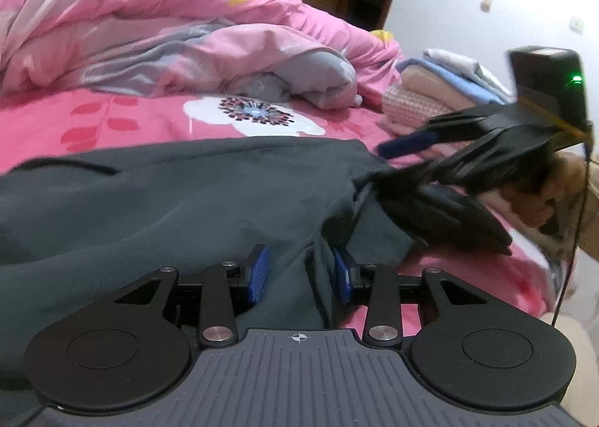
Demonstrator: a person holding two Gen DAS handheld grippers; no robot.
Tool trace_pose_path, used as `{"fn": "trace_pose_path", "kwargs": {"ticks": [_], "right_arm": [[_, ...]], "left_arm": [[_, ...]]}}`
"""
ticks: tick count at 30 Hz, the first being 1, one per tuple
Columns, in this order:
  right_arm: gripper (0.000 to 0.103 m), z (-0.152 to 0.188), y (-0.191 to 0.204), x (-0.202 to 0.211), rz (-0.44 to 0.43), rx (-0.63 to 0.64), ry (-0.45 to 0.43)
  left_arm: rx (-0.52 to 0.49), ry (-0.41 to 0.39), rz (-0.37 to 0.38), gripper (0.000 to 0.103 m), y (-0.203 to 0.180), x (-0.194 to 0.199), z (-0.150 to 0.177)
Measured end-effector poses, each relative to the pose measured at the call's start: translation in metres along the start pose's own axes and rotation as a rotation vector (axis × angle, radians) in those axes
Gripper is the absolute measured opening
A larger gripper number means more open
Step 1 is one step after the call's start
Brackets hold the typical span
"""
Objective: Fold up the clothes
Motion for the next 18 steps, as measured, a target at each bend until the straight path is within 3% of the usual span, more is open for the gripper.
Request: {"fn": "trace_pose_path", "kwargs": {"ticks": [4,7,9,12,18], "right_arm": [[0.065,-0.009,-0.036,0.065,0.19,-0.171,-0.164],[0.062,0.004,-0.026,0.1,0.15,-0.234,-0.225],[0.062,0.018,0.001,0.103,0.088,-0.194,-0.191],[0.055,0.046,0.047,0.084,-0.01,-0.085,-0.064],[0.035,0.042,0.008,0.053,0.224,-0.026,0.004]], "left_arm": [[0.052,-0.018,-0.009,0.037,0.007,0.001,-0.002],[0.074,-0.035,-0.016,0.037,0.008,0.001,-0.005],[0.082,-0.044,-0.023,0.037,0.009,0.0,-0.006],[0.091,-0.053,-0.029,0.036,0.009,-0.003,-0.006],[0.088,-0.067,-0.022,0.037,0.01,-0.002,-0.004]]}}
Point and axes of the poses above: each gripper's, at about its wrist camera, not at the fingertips, and x roughly against the way its jaws point, y to its left, z to its underside, the point moved 6 cm from there along -x, roughly the way its jaws point, and after that the axes turned 11 degrees about -y, right-handed, at the moved point
